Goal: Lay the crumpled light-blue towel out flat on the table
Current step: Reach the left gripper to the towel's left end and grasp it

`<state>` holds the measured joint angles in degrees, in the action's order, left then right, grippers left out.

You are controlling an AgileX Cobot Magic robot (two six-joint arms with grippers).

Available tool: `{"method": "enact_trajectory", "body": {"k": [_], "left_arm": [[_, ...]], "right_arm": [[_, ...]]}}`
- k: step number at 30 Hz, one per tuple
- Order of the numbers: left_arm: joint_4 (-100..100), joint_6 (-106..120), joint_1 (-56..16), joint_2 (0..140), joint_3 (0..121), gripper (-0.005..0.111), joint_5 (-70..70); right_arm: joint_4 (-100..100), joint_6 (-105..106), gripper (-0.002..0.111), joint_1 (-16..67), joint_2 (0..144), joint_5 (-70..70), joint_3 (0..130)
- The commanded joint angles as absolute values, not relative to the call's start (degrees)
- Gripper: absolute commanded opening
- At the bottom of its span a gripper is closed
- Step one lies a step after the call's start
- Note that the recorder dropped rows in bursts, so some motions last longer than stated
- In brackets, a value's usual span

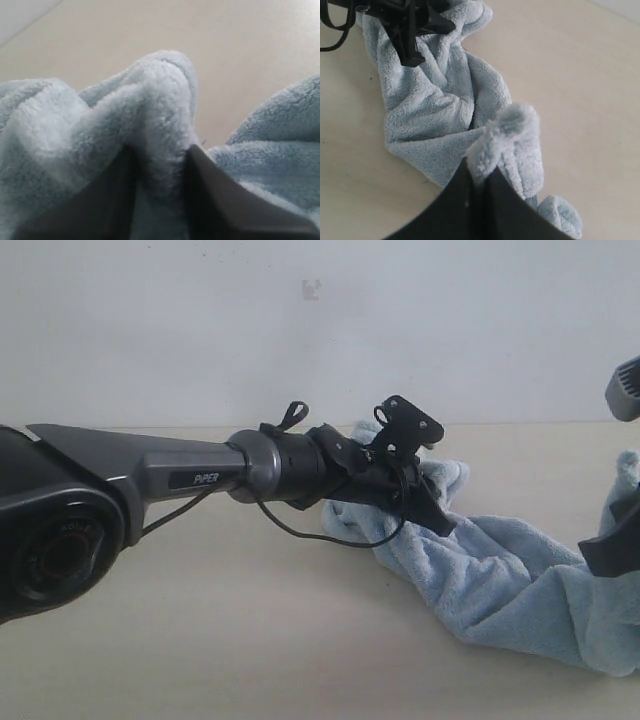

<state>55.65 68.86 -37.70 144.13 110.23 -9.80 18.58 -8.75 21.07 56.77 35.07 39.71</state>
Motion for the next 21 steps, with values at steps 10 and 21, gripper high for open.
{"method": "enact_trajectory", "body": {"k": [10,21], "left_arm": [[26.54,37.02,-29.55,130.67,110.60,0.004,-35.92],[23.44,36.86,-28.12,119.81,104.07,0.004,-52.74]], "right_arm": [[18.81,-8.25,0.000,21.22,56.54,34.34,38.45],[18.81,-8.25,0.000,21.22,56.54,34.82,38.45]]}}
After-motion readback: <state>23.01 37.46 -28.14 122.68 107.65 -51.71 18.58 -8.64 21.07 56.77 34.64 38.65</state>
